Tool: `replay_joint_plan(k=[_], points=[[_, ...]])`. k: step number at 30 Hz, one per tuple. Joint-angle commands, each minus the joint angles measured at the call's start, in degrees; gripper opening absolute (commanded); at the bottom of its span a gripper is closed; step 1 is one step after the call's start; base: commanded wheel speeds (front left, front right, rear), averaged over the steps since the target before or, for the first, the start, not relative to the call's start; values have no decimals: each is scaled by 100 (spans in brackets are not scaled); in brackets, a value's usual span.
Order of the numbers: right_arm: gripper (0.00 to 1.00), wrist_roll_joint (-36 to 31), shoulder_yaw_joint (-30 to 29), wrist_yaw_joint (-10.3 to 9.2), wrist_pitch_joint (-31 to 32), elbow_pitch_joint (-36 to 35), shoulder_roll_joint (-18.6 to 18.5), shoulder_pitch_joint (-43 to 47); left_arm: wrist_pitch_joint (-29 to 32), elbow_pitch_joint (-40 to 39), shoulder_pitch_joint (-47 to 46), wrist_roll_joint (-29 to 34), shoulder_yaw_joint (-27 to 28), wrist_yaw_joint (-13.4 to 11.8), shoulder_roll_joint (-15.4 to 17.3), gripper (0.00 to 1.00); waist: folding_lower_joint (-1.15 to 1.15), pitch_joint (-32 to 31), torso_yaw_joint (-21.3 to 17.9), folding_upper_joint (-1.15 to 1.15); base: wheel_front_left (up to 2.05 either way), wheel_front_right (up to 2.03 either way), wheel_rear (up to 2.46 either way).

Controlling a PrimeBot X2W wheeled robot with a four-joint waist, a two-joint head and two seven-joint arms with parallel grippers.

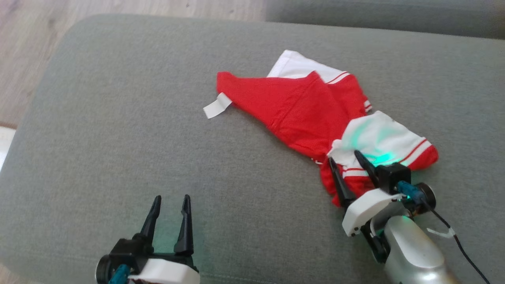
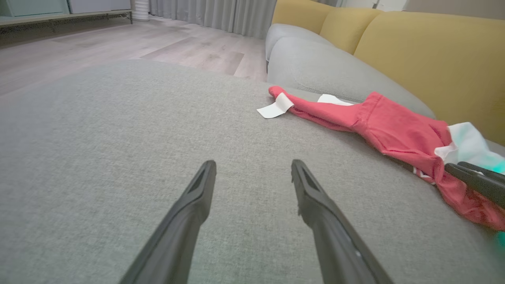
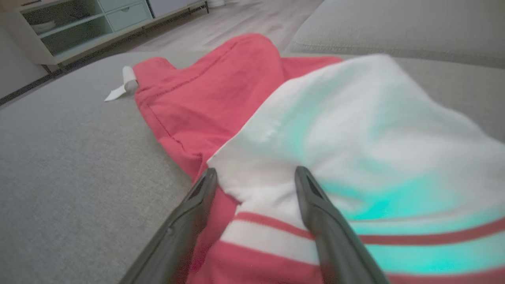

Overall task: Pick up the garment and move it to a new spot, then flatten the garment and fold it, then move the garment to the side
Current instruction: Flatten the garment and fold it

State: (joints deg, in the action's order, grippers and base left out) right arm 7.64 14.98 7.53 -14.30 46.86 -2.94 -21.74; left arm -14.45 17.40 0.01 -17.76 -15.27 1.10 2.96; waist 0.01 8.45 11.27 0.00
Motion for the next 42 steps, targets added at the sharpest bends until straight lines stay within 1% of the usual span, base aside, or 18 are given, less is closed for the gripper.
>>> replay_joint_plan(k=[1,5,8,11,18,19,21,22,26,30,32,34,36,39,42], points=[[100,-21,97,-4,-43,-124,6,-96,-54,-155,-163,-13,152,-19,-8,100,-1,61,59,0,0,0,0],[100,-100,-61,-4,-63,-9,6,-14,-54,-166,-122,-35,178,-10,-8,100,-1,92,76,0,0,0,0],[100,-39,-207,-4,-67,-320,6,98,-54,-177,-131,-104,151,-23,-8,100,-1,92,57,0,0,0,0],[100,-23,-207,-4,-68,-676,6,243,-54,-183,-164,-191,119,-50,-8,100,-1,92,13,0,0,0,0],[100,58,-155,-4,-69,-775,6,342,-54,-132,-205,-229,87,-45,-8,100,-1,80,-44,0,0,0,0],[90,65,-166,-4,-69,-775,6,338,-54,-130,-210,-235,86,-43,-8,100,-1,86,-45,0,0,0,0],[25,96,-213,-4,-69,-761,6,341,-54,-121,-213,-244,91,-38,-8,100,-1,100,-42,0,0,0,0],[0,107,-242,-4,-69,-774,6,340,-54,-115,-212,-245,93,-35,-8,100,-1,104,-40,0,0,0,0],[0,210,-359,-4,-69,-1113,6,340,-55,-110,-205,-256,114,-31,-8,100,-1,135,-39,0,0,0,0],[0,341,-492,-4,-69,-1953,6,252,-55,-128,-213,-295,129,-8,-8,100,-1,123,-69,0,0,0,0],[0,343,-494,-4,-70,-2375,6,58,-55,-146,-228,-319,99,3,-8,100,-1,92,-73,0,0,0,0],[0,256,-440,-4,-70,-2696,6,-309,-55,-139,-253,-336,44,24,-8,100,-1,47,-41,0,0,0,0],[0,201,-342,-4,-70,-2872,-14,-817,-55,-121,-283,-395,-42,50,-8,100,-1,-14,68,0,0,0,0],[0,177,-137,-4,-70,-2960,-100,-1705,-55,-42,-351,-456,-303,119,-8,100,-1,-95,362,0,0,0,0],[0,290,-64,-4,-70,-2889,-87,-2554,-55,26,-366,-520,-521,122,-8,100,-1,-173,678,0,0,0,0]])
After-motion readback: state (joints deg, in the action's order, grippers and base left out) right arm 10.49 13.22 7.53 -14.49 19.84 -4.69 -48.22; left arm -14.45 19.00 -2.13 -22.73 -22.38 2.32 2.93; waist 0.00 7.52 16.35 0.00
